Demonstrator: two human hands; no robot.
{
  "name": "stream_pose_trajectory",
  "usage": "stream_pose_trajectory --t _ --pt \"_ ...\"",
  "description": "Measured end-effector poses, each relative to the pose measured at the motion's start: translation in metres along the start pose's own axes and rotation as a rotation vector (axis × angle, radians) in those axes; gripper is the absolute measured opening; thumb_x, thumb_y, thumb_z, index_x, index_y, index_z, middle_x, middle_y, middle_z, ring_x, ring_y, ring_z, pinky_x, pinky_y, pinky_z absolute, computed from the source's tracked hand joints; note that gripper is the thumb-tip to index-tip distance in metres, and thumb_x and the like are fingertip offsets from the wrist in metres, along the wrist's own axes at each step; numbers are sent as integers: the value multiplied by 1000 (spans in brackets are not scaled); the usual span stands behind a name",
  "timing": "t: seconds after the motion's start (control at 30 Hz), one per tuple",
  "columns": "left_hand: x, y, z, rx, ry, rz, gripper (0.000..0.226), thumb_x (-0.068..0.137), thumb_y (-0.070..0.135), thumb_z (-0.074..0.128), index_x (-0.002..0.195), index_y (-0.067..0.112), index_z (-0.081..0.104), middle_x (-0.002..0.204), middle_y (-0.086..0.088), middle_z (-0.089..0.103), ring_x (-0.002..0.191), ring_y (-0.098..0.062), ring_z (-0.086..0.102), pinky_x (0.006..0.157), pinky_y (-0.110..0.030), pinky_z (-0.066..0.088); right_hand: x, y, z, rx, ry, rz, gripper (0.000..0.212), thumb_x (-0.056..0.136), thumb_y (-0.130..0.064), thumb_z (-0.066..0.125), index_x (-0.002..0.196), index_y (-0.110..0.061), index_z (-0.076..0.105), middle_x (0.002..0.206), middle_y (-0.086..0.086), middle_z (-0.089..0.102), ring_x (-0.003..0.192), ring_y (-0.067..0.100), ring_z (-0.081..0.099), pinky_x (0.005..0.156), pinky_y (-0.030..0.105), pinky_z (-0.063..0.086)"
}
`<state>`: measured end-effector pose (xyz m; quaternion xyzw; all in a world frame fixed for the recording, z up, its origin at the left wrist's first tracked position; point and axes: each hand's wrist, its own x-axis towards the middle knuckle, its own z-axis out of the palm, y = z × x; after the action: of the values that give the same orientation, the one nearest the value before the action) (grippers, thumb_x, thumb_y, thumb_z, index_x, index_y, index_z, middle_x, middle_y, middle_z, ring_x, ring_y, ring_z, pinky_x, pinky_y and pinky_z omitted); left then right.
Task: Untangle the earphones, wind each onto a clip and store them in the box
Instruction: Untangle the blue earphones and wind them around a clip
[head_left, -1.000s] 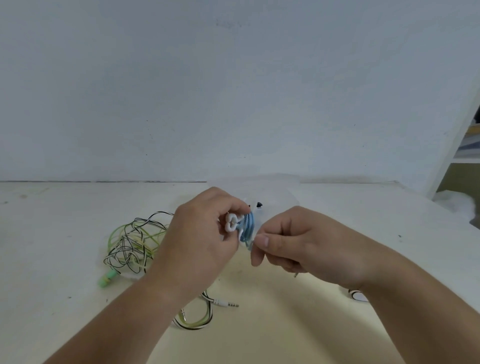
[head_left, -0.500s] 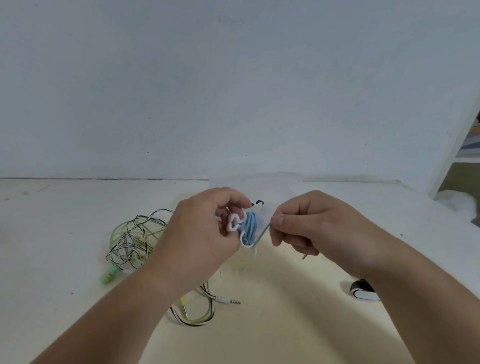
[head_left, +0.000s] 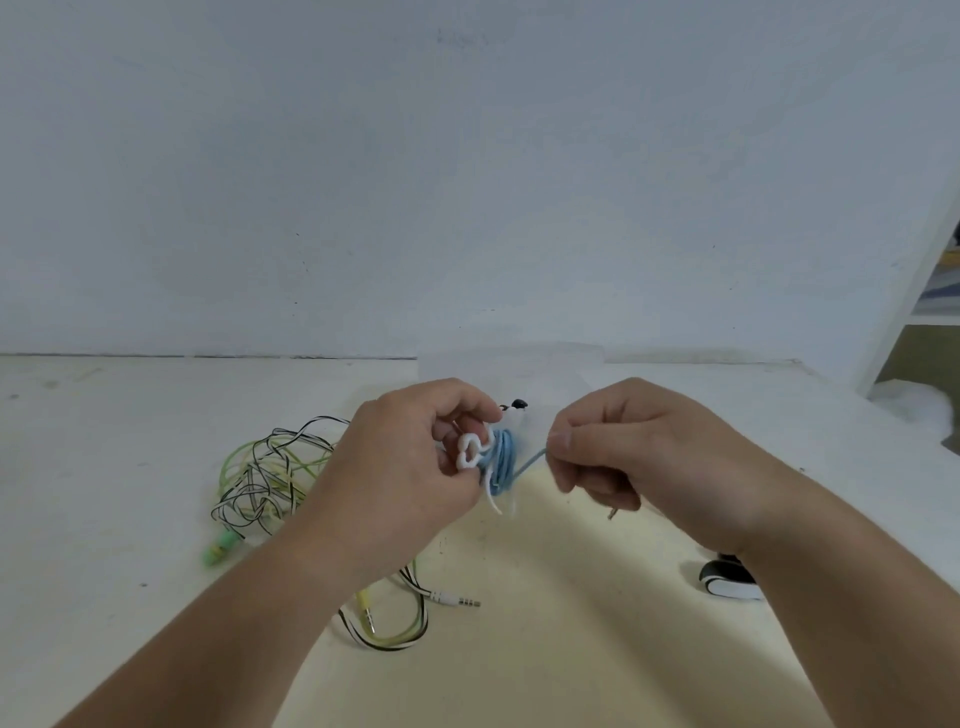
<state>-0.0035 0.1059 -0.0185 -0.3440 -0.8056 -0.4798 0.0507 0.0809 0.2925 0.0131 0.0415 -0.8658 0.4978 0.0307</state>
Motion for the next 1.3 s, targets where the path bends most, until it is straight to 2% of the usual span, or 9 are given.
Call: stream_pose_trajectory --t 0.17,0.33,0.53,0.67,0.77,0.93,1.07,1.17,1.3 --pt "-5 5 12 22 1 56 44 71 3 77 98 35 66 84 18 65 64 -6 62 62 -15 49 0 3 13 31 -241 -58 29 94 -27 56 76 -9 71 59 1 54 57 16 52 59 27 47" --pt "-7 10 12 36 -72 95 54 72 -5 68 103 39 60 85 16 65 67 -9 61 67 -26 54 1 1 -2 -148 87 -42 27 92 -29 68 72 -12 73 55 -2 63 53 7 58 59 24 44" --pt "-10 14 11 -13 -106 117 52 75 -8 69 98 37 59 87 13 65 71 -10 62 68 -24 53 2 2 -3 -128 283 58 34 88 -41 68 65 -17 69 52 2 58 43 12 34 42 19 29" --pt "-8 11 12 0 -70 135 50 75 -9 68 93 36 58 88 12 65 77 -11 62 72 -24 53 6 8 -4 -45 297 104 35 90 -39 67 64 -17 66 51 3 55 54 15 53 68 28 49" --pt "-9 12 12 -9 -45 137 50 75 -10 67 92 35 58 86 12 65 75 -11 62 71 -24 53 9 13 -4 84 281 87 39 92 -33 66 56 -18 61 58 7 52 50 17 50 84 40 59" --pt "-8 11 13 4 6 122 53 72 -15 62 88 35 60 85 13 64 77 -11 62 70 -27 53 11 11 -3 224 269 61 44 94 -24 64 53 -15 51 53 -5 44 44 17 42 75 37 59" --pt "-9 12 13 50 11 169 56 68 -18 55 86 35 60 83 13 64 81 -12 61 71 -26 50 11 13 -3 142 235 105 45 93 -26 66 50 -19 52 58 5 42 49 19 45 66 32 57" --pt "-13 16 16 86 -22 264 57 69 -18 54 89 36 60 81 15 62 83 -10 61 70 -20 48 10 13 5 119 143 120 31 93 -21 64 66 -7 62 66 11 53 58 20 54 57 23 51" --pt "-14 18 20 178 -13 381 54 72 -14 62 98 34 56 91 16 57 88 -9 59 73 -23 48 7 12 17 202 23 163 25 100 -21 54 88 -5 68 89 15 74 84 30 74 69 36 61"
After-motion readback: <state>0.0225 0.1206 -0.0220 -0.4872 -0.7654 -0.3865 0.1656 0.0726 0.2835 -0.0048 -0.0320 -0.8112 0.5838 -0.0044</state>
